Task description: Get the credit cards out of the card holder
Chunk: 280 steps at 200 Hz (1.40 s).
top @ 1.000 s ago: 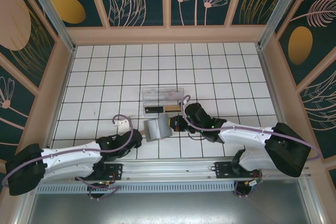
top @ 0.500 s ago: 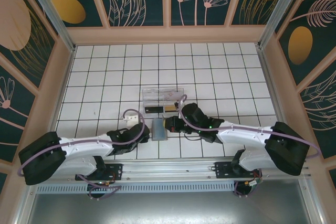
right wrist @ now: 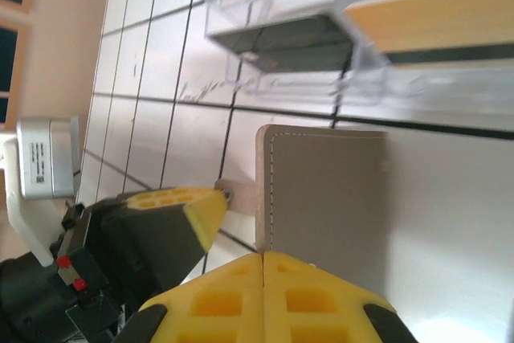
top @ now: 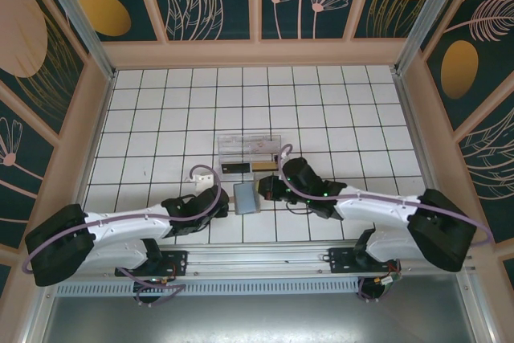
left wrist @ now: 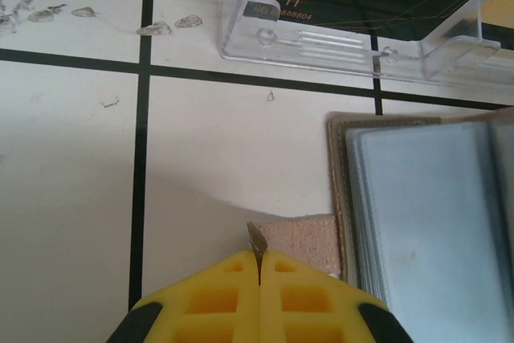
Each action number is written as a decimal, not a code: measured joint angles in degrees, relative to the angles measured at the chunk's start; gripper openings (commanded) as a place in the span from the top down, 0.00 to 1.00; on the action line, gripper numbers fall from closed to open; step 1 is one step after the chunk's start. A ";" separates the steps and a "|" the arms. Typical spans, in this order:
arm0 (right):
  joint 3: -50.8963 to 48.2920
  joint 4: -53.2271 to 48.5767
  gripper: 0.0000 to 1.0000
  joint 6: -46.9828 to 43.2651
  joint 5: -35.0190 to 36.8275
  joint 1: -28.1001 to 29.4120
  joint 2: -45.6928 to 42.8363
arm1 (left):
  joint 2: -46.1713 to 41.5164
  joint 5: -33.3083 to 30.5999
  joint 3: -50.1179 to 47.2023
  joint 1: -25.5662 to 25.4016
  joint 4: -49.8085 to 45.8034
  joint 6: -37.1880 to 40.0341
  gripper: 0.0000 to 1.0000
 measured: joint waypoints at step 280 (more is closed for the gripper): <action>-7.67 0.59 1.00 -6.95 4.04 -5.31 6.16 | 5.86 9.90 -0.37 0.00 17.18 4.20 0.60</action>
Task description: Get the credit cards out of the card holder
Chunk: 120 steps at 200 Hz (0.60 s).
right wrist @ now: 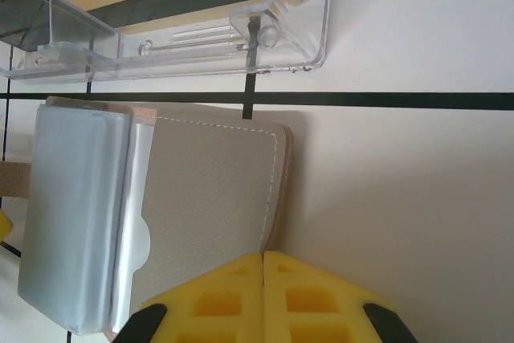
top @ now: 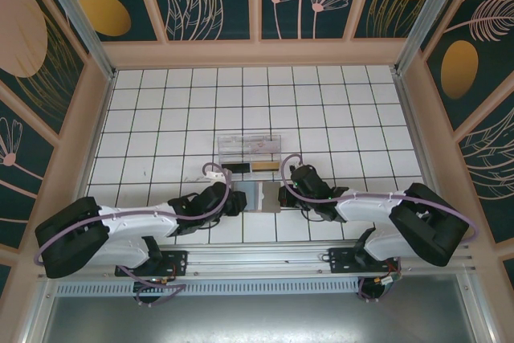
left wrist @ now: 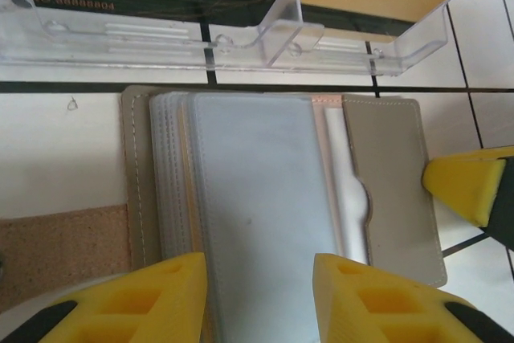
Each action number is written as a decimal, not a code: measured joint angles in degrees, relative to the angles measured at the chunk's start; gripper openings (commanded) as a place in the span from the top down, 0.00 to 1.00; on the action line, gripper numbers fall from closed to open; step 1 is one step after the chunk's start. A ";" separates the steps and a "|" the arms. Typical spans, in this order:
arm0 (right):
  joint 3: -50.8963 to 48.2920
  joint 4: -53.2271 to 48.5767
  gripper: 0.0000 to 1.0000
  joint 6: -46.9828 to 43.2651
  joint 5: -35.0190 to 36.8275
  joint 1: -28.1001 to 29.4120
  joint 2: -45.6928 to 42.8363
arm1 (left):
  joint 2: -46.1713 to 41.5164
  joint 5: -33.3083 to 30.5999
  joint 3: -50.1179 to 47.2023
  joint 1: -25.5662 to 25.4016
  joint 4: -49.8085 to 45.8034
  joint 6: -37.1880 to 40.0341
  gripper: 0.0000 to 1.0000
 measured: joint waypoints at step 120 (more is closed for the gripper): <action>0.00 0.15 1.00 0.02 0.00 0.00 0.02 | 4.31 3.72 1.68 0.00 2.84 0.76 0.51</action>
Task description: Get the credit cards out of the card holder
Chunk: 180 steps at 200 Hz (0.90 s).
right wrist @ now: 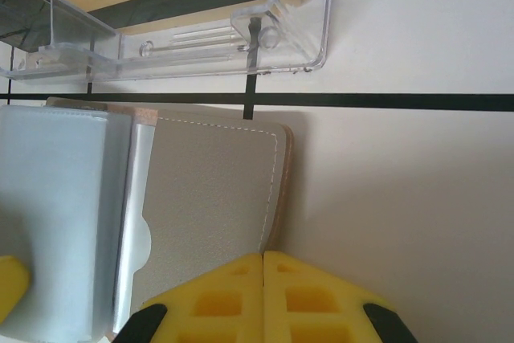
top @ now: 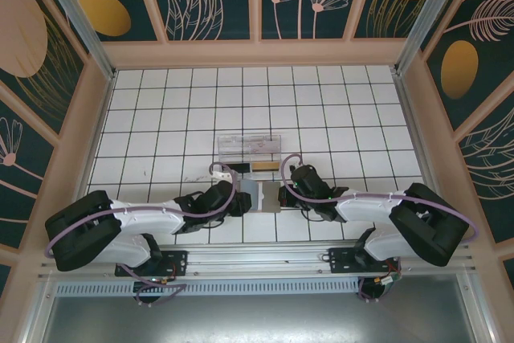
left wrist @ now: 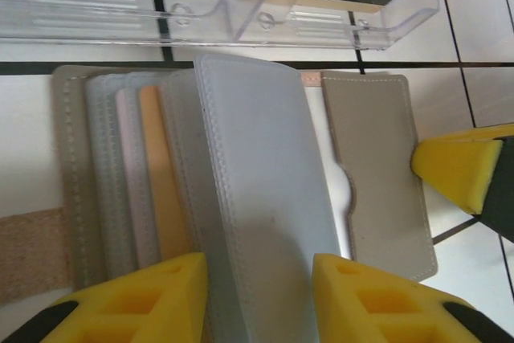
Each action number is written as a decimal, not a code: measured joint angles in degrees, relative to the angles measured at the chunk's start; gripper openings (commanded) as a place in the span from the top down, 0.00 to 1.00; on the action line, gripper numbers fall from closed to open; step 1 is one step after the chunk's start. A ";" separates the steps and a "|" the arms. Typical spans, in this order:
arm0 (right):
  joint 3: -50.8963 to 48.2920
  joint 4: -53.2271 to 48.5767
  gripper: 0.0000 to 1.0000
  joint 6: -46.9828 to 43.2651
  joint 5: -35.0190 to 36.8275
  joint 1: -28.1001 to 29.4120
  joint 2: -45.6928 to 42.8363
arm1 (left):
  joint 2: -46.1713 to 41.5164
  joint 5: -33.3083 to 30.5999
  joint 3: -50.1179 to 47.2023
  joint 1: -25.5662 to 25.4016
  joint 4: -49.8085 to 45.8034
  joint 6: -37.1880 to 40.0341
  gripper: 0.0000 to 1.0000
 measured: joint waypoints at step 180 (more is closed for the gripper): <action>0.00 1.36 0.74 0.24 0.20 -0.04 1.29 | 6.14 11.52 5.53 0.00 7.58 3.15 0.37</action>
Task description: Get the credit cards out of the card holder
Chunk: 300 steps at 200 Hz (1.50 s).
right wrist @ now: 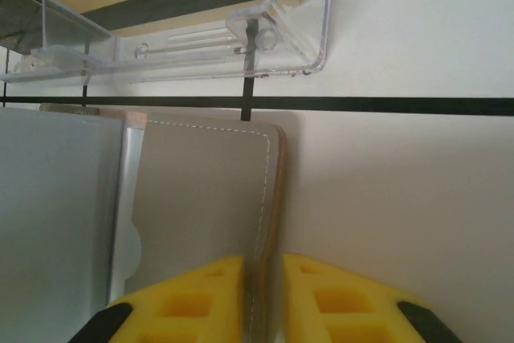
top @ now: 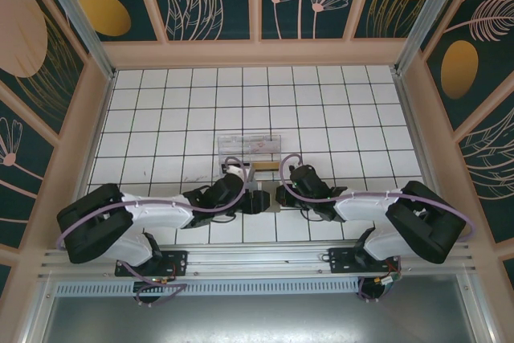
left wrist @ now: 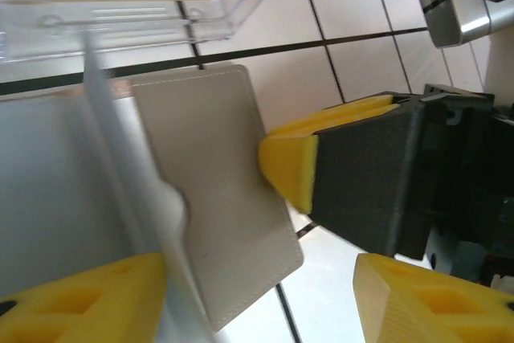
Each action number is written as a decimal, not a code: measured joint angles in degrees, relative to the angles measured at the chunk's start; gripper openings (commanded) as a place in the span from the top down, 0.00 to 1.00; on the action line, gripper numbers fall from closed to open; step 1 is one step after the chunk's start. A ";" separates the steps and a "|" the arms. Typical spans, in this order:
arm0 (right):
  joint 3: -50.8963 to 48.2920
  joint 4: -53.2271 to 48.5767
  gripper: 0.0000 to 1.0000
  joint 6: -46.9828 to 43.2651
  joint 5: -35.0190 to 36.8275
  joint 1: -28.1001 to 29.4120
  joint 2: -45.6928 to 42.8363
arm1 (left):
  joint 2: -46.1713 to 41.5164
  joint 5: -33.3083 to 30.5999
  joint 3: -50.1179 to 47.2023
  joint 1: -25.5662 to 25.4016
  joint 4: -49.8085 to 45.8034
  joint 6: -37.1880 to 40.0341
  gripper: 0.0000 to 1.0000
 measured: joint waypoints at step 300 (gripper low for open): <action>3.93 -1.14 0.88 -0.24 -0.22 0.39 3.54 | -5.77 -12.31 -3.80 1.92 -10.86 -0.50 0.44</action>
